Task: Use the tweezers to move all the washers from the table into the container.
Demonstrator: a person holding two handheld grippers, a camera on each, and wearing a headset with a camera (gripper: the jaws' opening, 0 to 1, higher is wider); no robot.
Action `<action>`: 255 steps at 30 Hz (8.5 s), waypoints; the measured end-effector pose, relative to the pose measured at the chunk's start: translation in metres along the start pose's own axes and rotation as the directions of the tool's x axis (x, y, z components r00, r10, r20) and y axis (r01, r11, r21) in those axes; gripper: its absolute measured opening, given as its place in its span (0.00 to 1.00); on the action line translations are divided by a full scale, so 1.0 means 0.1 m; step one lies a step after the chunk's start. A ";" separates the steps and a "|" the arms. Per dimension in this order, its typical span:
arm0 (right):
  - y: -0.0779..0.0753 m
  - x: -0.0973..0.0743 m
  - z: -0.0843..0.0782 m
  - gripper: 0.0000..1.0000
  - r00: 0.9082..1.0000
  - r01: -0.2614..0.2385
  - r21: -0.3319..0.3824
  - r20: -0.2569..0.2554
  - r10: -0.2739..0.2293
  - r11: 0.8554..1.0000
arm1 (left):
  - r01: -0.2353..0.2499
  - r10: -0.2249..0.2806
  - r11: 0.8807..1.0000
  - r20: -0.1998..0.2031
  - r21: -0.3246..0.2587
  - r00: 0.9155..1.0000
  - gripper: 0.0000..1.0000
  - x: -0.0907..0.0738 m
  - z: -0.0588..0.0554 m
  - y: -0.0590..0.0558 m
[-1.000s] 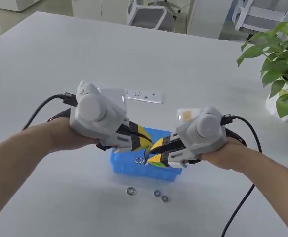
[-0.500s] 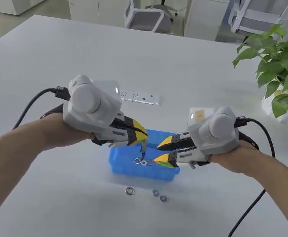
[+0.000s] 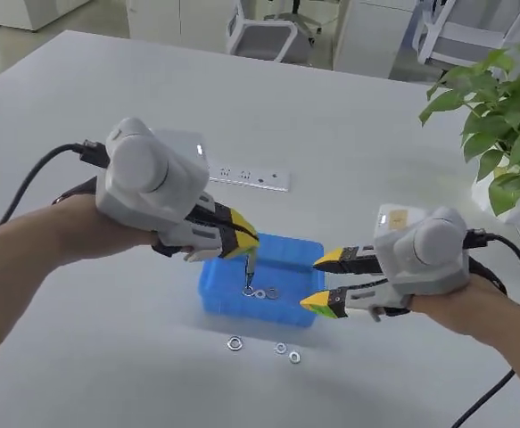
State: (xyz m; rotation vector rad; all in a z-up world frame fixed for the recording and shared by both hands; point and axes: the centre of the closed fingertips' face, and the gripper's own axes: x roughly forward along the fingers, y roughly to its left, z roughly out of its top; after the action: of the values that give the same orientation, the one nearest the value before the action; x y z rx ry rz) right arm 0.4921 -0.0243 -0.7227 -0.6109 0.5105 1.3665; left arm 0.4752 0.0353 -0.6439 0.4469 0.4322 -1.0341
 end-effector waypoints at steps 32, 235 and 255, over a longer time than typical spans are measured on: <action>0.18 -0.14 -0.21 0.90 0.994 0.110 0.145 -0.004 -0.110 0.983 | 0.027 -0.028 0.999 -0.027 -0.037 0.999 0.05 -0.17 -0.18 -0.37; -0.01 0.06 0.75 0.07 0.986 -0.159 -0.278 0.010 0.168 0.947 | 0.012 0.004 0.968 0.063 -0.250 0.998 0.99 -0.48 -0.57 -0.67; -0.27 0.27 0.33 0.07 0.991 -0.136 -0.214 -0.026 0.133 0.967 | 0.014 -0.003 0.970 0.049 -0.243 0.999 0.99 -0.41 -0.61 -0.64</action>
State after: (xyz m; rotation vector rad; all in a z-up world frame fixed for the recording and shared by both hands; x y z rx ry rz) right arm 0.5225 0.0155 -0.7133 -0.7715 0.4214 1.5611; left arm 0.3922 0.0698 -0.6820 0.2001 0.5115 -0.9831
